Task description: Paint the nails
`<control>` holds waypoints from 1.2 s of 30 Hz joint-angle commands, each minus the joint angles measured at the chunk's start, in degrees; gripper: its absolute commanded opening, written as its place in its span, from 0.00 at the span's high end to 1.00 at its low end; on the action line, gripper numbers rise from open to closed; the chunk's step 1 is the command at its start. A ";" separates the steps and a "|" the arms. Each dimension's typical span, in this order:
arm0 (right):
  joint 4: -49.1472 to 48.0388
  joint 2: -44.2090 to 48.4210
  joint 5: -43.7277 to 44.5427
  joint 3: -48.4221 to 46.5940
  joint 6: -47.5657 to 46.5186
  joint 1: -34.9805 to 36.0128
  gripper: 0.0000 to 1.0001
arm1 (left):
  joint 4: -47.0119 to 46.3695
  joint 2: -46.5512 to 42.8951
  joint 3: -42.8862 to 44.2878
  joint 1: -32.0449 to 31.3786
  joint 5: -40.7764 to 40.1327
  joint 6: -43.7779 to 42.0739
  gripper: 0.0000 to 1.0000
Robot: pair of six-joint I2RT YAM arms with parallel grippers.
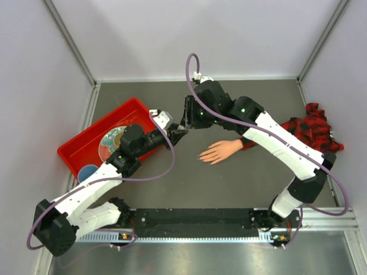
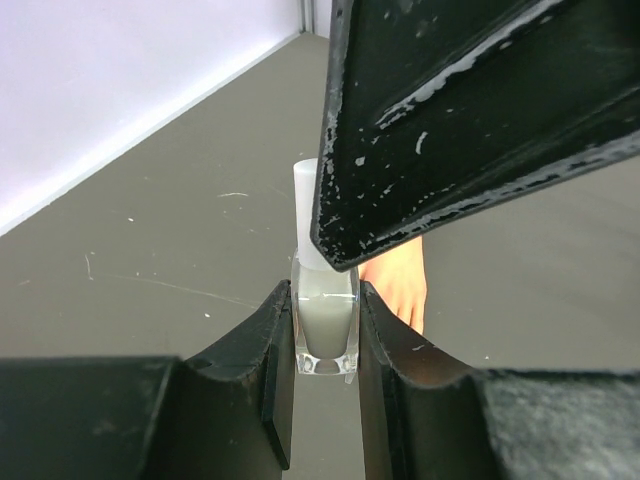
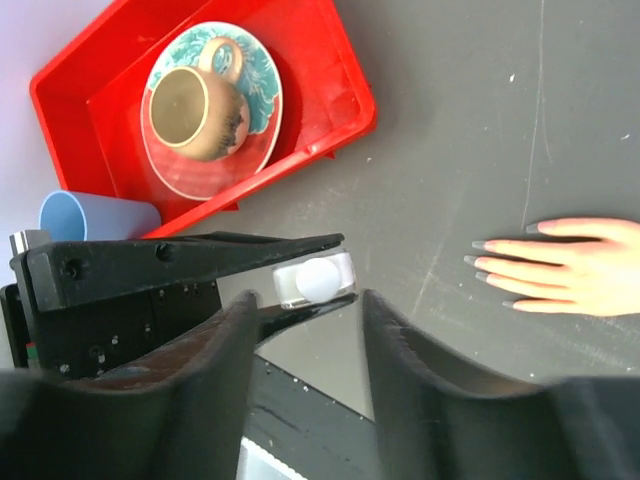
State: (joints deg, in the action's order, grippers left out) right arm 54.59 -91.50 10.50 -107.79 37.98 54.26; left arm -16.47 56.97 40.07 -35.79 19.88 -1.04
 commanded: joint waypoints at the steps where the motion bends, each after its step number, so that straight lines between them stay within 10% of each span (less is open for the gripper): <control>1: -2.29 0.19 -0.31 -1.29 0.08 0.85 0.68 | -2.78 -0.54 1.94 -0.51 0.86 -0.02 1.00; 20: -2.29 -0.43 -1.18 -1.02 -1.24 0.85 0.70 | -2.16 -3.09 1.23 -0.51 3.50 0.86 1.00; 27: -2.64 -0.52 -6.52 -1.20 -6.23 0.85 1.00 | -1.99 -4.06 1.85 -0.51 7.71 5.07 1.00; 36: -18.62 17.22 -41.20 17.76 -34.71 0.85 1.00 | -16.18 -7.49 3.17 -0.42 42.32 28.68 1.00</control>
State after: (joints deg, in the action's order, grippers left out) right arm 48.21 -83.44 -7.01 -98.00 18.61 54.11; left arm -13.52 51.90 40.07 -35.05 37.10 11.53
